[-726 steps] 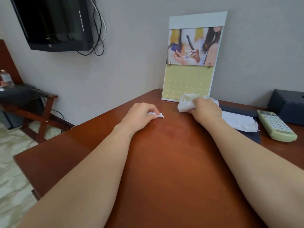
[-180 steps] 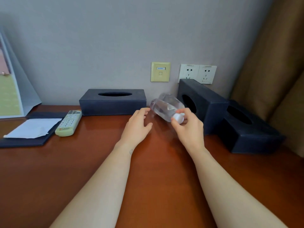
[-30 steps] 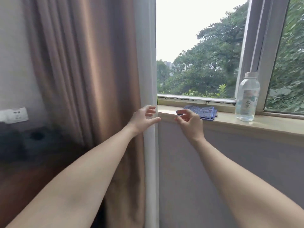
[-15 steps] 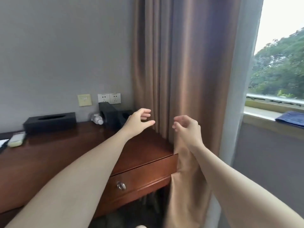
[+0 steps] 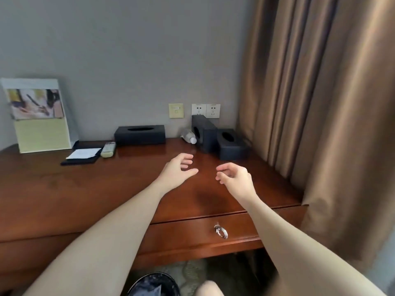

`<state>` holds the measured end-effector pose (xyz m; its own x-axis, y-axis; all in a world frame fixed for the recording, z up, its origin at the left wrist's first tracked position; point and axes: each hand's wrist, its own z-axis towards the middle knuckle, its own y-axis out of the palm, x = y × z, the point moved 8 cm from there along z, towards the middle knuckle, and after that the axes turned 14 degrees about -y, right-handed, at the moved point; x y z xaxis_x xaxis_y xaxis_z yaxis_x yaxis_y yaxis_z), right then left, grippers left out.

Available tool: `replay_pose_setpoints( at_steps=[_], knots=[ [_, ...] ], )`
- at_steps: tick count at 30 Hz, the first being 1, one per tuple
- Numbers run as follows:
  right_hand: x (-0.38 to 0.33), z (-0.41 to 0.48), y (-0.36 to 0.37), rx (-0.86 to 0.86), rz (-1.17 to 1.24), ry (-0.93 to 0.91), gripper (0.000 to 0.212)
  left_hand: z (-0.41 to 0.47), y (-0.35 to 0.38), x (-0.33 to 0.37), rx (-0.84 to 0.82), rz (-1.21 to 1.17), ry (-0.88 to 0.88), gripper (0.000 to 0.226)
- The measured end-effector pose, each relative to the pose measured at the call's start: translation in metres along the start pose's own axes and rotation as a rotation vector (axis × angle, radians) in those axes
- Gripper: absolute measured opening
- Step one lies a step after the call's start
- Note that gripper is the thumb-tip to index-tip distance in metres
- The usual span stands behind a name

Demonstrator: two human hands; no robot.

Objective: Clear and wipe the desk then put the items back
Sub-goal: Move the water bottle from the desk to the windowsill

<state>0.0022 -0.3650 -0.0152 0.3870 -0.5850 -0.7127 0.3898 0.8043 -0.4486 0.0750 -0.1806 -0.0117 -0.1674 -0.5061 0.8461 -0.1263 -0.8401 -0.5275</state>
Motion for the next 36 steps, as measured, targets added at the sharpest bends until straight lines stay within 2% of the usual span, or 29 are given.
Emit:
replay_pose_setpoints(
  at_steps=[9, 17, 22, 28, 31, 36],
  knots=[
    [0.047, 0.016, 0.079, -0.159, 0.024, 0.121, 0.013, 0.036, -0.006, -0.083, 0.017, -0.075, -0.175, 0.045],
    [0.065, 0.079, 0.119, -0.131, 0.071, 0.105, 0.016, 0.112, -0.027, -0.110, 0.096, -0.359, -0.216, 0.040],
    [0.089, 0.129, 0.144, -0.026, 0.018, 0.099, 0.020, 0.166, -0.034, -0.119, 0.094, -0.568, -0.188, 0.039],
    [0.117, 0.187, 0.170, 0.064, -0.080, 0.107, 0.047, 0.227, -0.040, -0.126, 0.121, -0.750, -0.142, 0.039],
    [0.127, 0.211, 0.182, 0.033, -0.152, 0.115, 0.062, 0.257, -0.044, -0.125, 0.145, -0.700, -0.092, 0.038],
    [0.136, 0.244, 0.198, -0.030, -0.282, 0.073, 0.070, 0.299, -0.046, -0.116, 0.229, -0.280, 0.027, 0.031]
  ],
)
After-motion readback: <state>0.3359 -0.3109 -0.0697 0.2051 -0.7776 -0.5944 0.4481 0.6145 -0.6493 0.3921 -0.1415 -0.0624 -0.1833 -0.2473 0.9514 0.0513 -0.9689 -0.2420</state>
